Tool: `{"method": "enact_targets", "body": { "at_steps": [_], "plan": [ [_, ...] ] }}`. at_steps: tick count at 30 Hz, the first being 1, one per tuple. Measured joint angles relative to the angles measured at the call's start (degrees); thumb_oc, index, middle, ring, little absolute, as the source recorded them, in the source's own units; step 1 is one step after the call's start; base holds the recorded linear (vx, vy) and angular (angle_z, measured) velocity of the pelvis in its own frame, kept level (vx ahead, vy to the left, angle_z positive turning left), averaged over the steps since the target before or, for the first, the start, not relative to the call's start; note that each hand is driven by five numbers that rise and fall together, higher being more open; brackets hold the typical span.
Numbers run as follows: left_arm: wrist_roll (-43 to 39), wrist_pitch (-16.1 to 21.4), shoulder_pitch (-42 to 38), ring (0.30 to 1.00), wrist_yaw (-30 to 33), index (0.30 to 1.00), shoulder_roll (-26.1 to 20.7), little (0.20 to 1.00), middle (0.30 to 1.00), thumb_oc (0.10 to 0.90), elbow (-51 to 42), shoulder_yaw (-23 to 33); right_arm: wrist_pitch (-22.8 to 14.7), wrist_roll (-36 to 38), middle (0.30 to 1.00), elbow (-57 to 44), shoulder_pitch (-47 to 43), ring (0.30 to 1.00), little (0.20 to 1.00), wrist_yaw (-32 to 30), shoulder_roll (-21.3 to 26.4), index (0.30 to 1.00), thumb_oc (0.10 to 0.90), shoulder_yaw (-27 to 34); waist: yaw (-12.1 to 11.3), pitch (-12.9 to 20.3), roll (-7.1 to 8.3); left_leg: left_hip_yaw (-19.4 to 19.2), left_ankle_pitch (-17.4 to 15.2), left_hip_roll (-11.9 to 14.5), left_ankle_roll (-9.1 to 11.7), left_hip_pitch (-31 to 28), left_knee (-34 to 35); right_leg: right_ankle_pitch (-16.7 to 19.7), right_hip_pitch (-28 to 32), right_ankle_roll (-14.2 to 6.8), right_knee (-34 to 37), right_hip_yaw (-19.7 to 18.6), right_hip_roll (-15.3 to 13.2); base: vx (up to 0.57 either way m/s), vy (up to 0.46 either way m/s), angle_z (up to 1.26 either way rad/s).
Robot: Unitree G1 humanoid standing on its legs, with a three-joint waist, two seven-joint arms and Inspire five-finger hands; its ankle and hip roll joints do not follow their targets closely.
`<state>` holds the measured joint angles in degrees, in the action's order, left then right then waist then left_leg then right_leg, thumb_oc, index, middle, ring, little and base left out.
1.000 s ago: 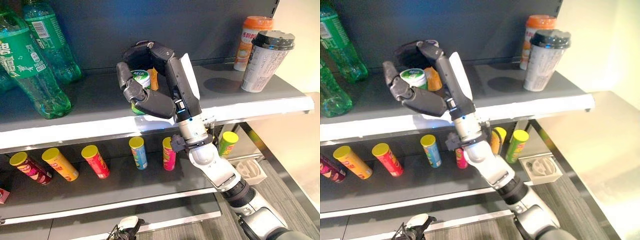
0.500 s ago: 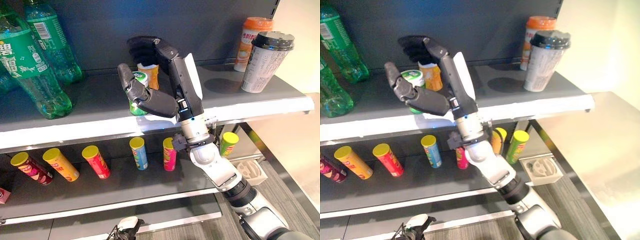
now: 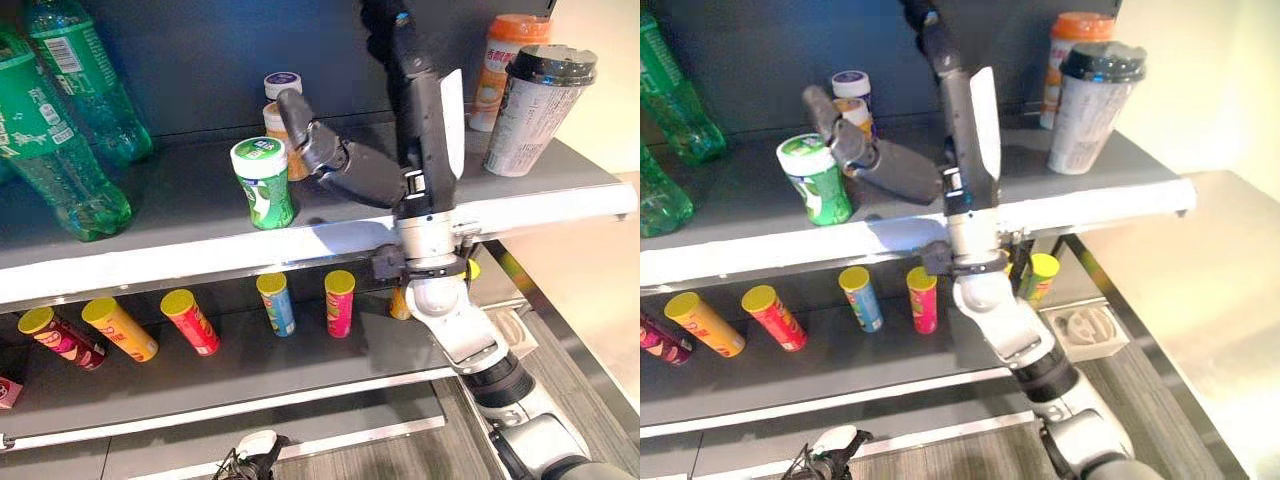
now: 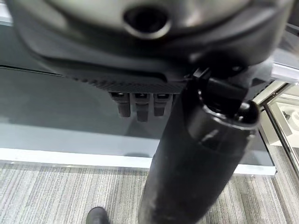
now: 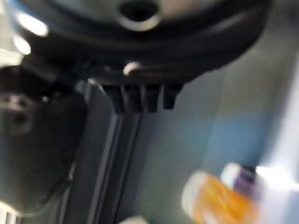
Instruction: Put the goods on the table back onto the shelves and tidy them up.
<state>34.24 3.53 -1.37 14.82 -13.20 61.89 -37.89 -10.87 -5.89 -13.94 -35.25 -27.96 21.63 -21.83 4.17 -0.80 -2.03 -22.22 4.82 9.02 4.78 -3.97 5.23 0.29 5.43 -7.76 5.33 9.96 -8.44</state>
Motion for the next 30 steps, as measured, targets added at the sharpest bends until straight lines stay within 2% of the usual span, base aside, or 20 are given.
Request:
{"method": "enact_targets", "body": {
  "at_steps": [4, 6, 10, 13, 16, 17, 18, 19, 21, 23, 24, 27, 28, 29, 30],
  "plan": [
    [-0.03, 0.02, 0.07, 0.9, 0.03, 0.9, 0.03, 0.9, 0.9, 0.8, 0.0, 1.63, -0.89, -0.4, 0.9, -7.37, 4.89, 0.9, 0.9, 0.46, 1.43, 0.9, 0.8, 2.12, 0.55, -0.56, 0.91, -0.88, 0.0, 0.0, 0.0, -0.56, 0.0, 0.04, 0.08, 0.04, -0.01, -0.77, -0.02, -0.02, 0.022, -0.12],
    [-0.1, -0.07, 0.25, 0.9, 0.49, 0.9, -0.06, 0.9, 0.9, 0.8, 0.2, 2.11, -1.53, -0.34, 0.9, -9.42, 8.17, 0.9, 0.9, 0.69, 2.84, 0.9, 0.8, 2.57, 1.6, -0.91, 1.5, -1.14, 0.0, -0.03, 0.0, -0.82, -0.01, 0.04, 0.0, 0.03, -0.01, -1.16, -0.08, -0.03, 0.029, -0.09],
    [-0.32, -0.06, 0.18, 0.9, 0.74, 0.9, 0.1, 0.9, 0.9, 0.8, 0.98, 2.64, -3.13, 1.17, 0.9, -14.81, 23.14, 0.9, 0.9, 4.92, 8.63, 0.9, 0.8, 9.73, 3.22, -1.5, 2.67, -2.37, -0.02, -0.21, 0.03, -1.03, 0.0, 0.09, -0.26, 0.05, -0.02, -1.88, -0.26, -0.04, 0.026, -0.09],
    [-0.41, 0.04, 0.94, 0.9, 0.57, 0.9, 0.54, 0.9, 0.9, 0.8, 1.45, 3.19, -4.22, 8.79, 0.9, -16.73, 35.82, 0.9, 0.9, 9.68, 14.65, 0.9, 0.8, 15.26, 6.56, -1.55, 2.73, -3.14, -0.02, -0.41, 0.03, -1.25, 0.02, 0.28, -0.48, 0.04, -0.02, -2.81, -0.46, -0.03, 0.017, -0.18],
    [-0.48, 0.3, 0.65, 0.9, -0.54, 0.9, 1.59, 0.9, 0.9, 0.8, 3.53, 3.38, -5.39, 16.71, 0.9, -18.5, 42.58, 0.9, 0.9, 14.63, 21.28, 0.9, 0.8, 19.27, 9.26, -1.59, 2.55, -4.5, -0.06, -0.41, 0.06, -1.79, 0.05, 0.65, -0.99, -0.06, -0.02, -4.37, -0.46, -0.03, 0.017, -0.29],
    [-0.52, 1.31, 0.83, 0.9, -1.8, 0.9, 1.94, 0.9, 0.9, 0.8, 3.68, 4.13, -7.27, 22.51, 0.9, -21.13, 47.57, 0.9, 0.9, 19.28, 28.09, 0.9, 0.8, 24.56, 10.59, -1.57, 2.44, -5.68, -0.34, -0.34, 0.34, -1.94, 0.05, 0.93, -1.53, -0.2, -0.02, -5.47, -0.35, -0.01, 0.003, -0.26],
    [-1.47, 1.69, 0.62, 0.9, -3.14, 0.9, 2.64, 0.9, 0.9, 0.8, 5.01, 4.28, -8.67, 27.68, 0.9, -23.66, 55.15, 0.9, 0.9, 25.14, 31.75, 0.9, 0.8, 32.66, 12.09, -1.59, 2.48, -5.92, -0.75, -0.29, 0.74, -1.93, 0.07, 1.09, -2.02, -0.35, -0.02, -5.69, -0.33, 0.01, -0.005, -0.31],
    [-2.77, 2.88, 0.98, 0.9, -4.55, 0.9, 3.06, 0.9, 0.9, 0.8, 5.5, 4.46, -10.18, 32.5, 0.9, -24.27, 63.29, 0.9, 0.9, 30.32, 30.81, 0.9, 0.8, 41.36, 13.24, -1.49, 2.44, -6.55, -1.54, -0.22, 1.62, -1.95, 0.07, 1.25, -2.5, -0.62, -0.02, -6.46, -0.28, 0.01, -0.011, -0.24],
    [-2.89, 3.31, 1.45, 0.9, -5.51, 0.9, 3.12, 0.9, 0.9, 0.8, 6.03, 5.1, -10.07, 35.09, 0.9, -24.09, 69.63, 0.9, 0.9, 33.45, 27.38, 0.9, 0.8, 47.98, 14.36, -1.25, 2.64, -7.39, -1.71, -0.48, 1.69, -1.91, 0.08, 1.41, -2.91, -0.75, -0.02, -7.3, -0.55, 0.02, -0.009, -0.24],
    [-4.13, 3.75, 2.24, 0.9, -5.8, 0.9, 3.34, 0.9, 0.9, 0.8, 7.46, 5.4, -9.95, 36.99, 0.9, -22.42, 71.54, 0.9, 0.9, 34.91, 24.02, 0.9, 0.8, 49.85, 17.12, -0.77, 2.6, -8.44, -1.93, -0.59, 1.49, -2.0, 0.09, 1.57, -3.64, -0.84, -0.01, -8.27, -0.61, 0.01, -0.009, -0.24],
    [-4.91, 3.78, 2.38, 0.9, -6.28, 0.9, 3.7, 0.9, 0.9, 0.8, 7.67, 5.57, -9.91, 37.57, 0.9, -21.14, 74.36, 0.9, 0.9, 36.0, 22.68, 0.9, 0.8, 51.78, 17.07, -0.31, 2.17, -8.85, -2.04, -0.68, 1.37, -2.01, 0.09, 1.66, -3.99, -0.89, -0.02, -8.73, -0.65, 0.01, -0.019, -0.21],
    [-5.07, 4.36, 3.39, 0.9, -7.2, 0.9, 3.95, 0.9, 0.9, 0.8, 7.7, 6.04, -8.37, 38.53, 0.9, -14.1, 79.92, 0.9, 0.9, 38.63, 19.73, 0.9, 0.8, 51.47, 18.71, 0.72, 1.58, -8.95, -2.15, -0.73, 1.25, -1.89, 0.09, 1.51, -4.1, -1.07, -0.01, -8.78, -0.73, 0.0, -0.015, -0.05],
    [-5.16, 4.94, 3.67, 0.9, -7.9, 0.9, 3.96, 0.9, 0.9, 0.8, 7.71, 6.22, -4.91, 38.66, 0.9, -7.95, 81.46, 0.9, 0.9, 39.77, 18.32, 0.9, 0.8, 48.31, 18.94, 0.85, 1.43, -9.13, -2.18, -0.76, 1.24, -1.69, 0.11, 1.56, -4.26, -1.06, -0.01, -8.82, -0.77, 0.06, 0.03, 0.0],
    [-5.18, 4.99, 3.7, 0.9, -8.23, 0.9, 4.02, 0.9, 0.9, 0.8, 7.79, 5.55, -4.22, 38.98, 0.9, -1.96, 83.52, 0.9, 0.9, 41.2, 16.28, 0.9, 0.8, 44.64, 18.65, 0.83, 0.71, -9.01, -2.17, -0.83, 1.23, -1.6, 0.1, 1.59, -4.47, -1.06, -0.02, -8.74, -0.88, -0.03, -0.015, 0.03],
    [-5.38, 5.19, 3.93, 0.9, -8.23, 0.9, 3.82, 0.9, 0.9, 0.8, 7.31, 5.45, -5.41, 39.13, 0.9, 4.88, 83.1, 0.9, 0.9, 42.08, 13.59, 0.9, 0.8, 40.85, 17.4, 0.81, 0.83, -8.78, -2.21, -0.8, 1.15, -1.5, 0.26, 1.45, -4.15, -1.11, -0.02, -8.54, -0.88, -0.02, -0.012, 0.07]
  ]
}}
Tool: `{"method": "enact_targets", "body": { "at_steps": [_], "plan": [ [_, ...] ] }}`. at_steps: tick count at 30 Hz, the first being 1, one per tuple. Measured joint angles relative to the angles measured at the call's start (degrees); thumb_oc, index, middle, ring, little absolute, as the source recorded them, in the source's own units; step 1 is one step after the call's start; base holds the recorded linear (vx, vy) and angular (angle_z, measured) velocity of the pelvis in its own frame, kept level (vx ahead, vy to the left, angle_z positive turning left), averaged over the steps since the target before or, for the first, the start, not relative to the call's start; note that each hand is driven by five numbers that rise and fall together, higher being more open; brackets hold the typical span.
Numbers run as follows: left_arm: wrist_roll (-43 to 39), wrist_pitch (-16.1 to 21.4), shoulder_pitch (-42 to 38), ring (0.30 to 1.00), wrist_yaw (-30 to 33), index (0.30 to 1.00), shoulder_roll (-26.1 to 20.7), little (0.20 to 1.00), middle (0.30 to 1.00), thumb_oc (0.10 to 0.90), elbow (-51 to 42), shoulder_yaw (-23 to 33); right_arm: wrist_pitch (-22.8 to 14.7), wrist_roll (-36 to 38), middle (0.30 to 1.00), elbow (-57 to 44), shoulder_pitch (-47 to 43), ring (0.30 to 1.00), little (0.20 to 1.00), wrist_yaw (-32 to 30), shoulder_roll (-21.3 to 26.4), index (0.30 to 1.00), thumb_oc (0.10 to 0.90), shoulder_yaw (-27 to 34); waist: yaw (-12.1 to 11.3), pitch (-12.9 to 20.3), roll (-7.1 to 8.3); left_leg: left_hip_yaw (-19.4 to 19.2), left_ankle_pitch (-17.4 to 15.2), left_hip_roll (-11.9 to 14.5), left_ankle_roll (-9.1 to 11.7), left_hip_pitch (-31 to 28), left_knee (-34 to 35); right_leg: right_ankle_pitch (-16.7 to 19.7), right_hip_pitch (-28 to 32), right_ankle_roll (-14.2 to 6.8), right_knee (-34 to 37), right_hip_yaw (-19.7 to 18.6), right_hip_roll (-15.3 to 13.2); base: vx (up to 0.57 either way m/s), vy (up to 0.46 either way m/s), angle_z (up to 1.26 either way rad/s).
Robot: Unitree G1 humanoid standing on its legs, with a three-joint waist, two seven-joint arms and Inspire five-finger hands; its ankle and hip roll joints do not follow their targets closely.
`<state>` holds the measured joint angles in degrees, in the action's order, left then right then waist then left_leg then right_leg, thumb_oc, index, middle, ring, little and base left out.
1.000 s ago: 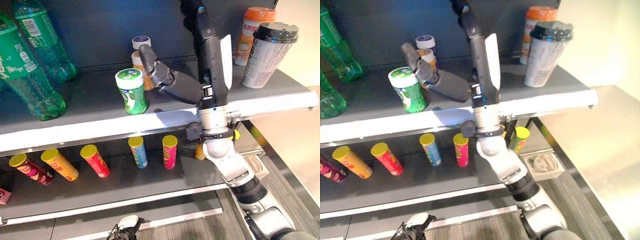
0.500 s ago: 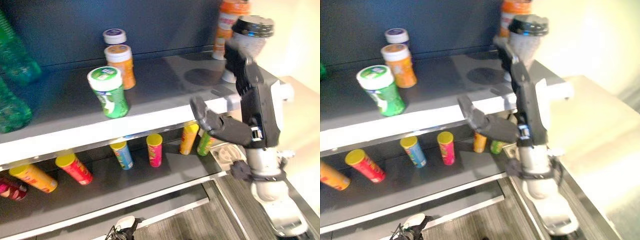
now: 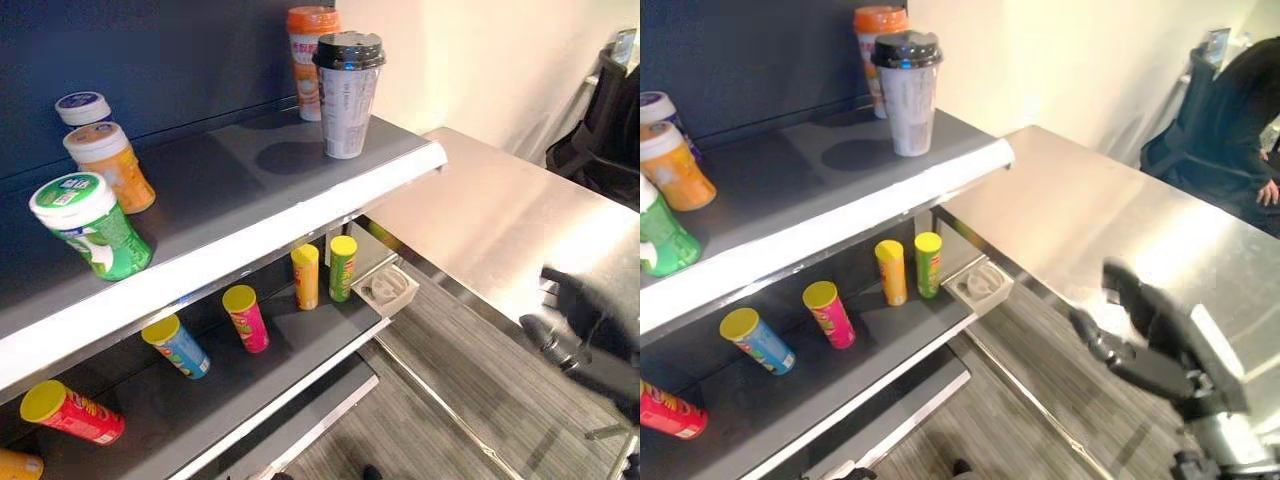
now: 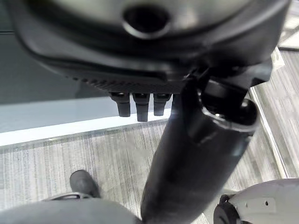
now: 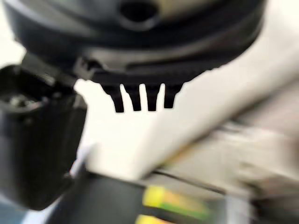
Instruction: Put the goods on the table back onto the shelves and tidy them up.
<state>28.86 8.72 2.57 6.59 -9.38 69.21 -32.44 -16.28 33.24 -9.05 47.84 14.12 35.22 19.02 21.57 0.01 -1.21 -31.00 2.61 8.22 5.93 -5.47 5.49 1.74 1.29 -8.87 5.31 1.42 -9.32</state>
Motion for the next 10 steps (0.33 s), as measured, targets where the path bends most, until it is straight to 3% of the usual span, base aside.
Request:
{"method": "enact_targets", "body": {
  "at_steps": [1, 2, 5, 6, 8, 10],
  "plan": [
    [-0.2, 0.02, 0.21, 0.9, -0.16, 0.9, -0.38, 0.9, 0.9, 0.8, -0.66, 0.04, 0.03, 0.03, 0.9, 8.64, -2.58, 0.9, 0.9, 0.05, -1.42, 0.9, 0.8, -4.18, -0.91, 0.2, 0.32, 0.06, -0.09, -0.01, -0.08, -0.1, 0.04, -0.28, 0.1, 0.05, -0.01, 0.0, 0.04, -0.1, -0.062, 0.04],
    [-0.81, -0.03, -0.59, 0.9, -1.28, 0.9, -1.01, 0.9, 0.9, 0.8, -1.27, -0.31, 5.95, -2.9, 0.9, 26.39, -10.15, 0.9, 0.9, -1.77, -3.15, 0.9, 0.8, -11.4, -1.76, 0.5, 1.0, -0.04, 0.07, -0.03, 0.11, 0.02, -0.23, -0.03, -0.41, 0.17, -0.21, -0.05, 0.03, 0.0, 0.0, 0.0],
    [-1.56, -0.21, -1.78, 0.9, -1.25, 0.9, -0.82, 0.9, 0.9, 0.8, -1.76, -1.29, 10.53, -6.88, 0.9, 49.07, -18.1, 0.9, 0.9, -5.25, -10.59, 0.9, 0.8, -17.83, -5.15, 0.45, -0.24, 0.98, -0.27, -0.43, -0.33, 0.46, 0.06, -0.18, -0.12, -0.12, -0.04, 0.79, -0.44, -0.01, -0.034, 0.16],
    [-1.93, -0.24, -1.66, 0.9, -1.23, 0.9, -0.77, 0.9, 0.9, 0.8, -1.86, -1.31, 12.45, -7.47, 0.9, 50.8, -19.07, 0.9, 0.9, -6.06, -12.93, 0.9, 0.8, -18.99, -5.9, 0.27, -1.1, 1.34, -0.16, -0.57, -0.24, 0.48, 0.0, -0.15, 0.15, -0.1, -0.06, 0.99, -0.56, 0.0, -0.068, 0.13],
    [-2.12, -0.46, -1.65, 0.9, -1.15, 0.9, -0.94, 0.9, 0.9, 0.8, -1.47, -1.29, 10.63, -6.16, 0.9, 59.37, -23.42, 0.9, 0.9, -7.82, -18.48, 0.9, 0.8, -19.81, -6.45, -0.03, -1.4, 1.85, -0.11, -0.52, -0.23, 0.25, -0.19, -0.15, 0.82, -0.16, -0.05, 1.59, -0.55, 0.01, -0.064, 0.1],
    [-3.25, -0.41, -2.85, 0.9, -0.96, 0.9, -1.04, 0.9, 0.9, 0.8, 0.06, -1.34, 11.09, -2.22, 0.9, 71.34, -30.86, 0.9, 0.9, -9.79, -24.45, 0.9, 0.8, -19.09, -7.99, -0.15, -1.04, 2.43, -0.14, -0.61, -0.33, 0.07, -0.22, -0.23, 1.14, -0.21, -0.04, 2.2, -0.69, 0.02, -0.084, 0.13]
  ]
}}
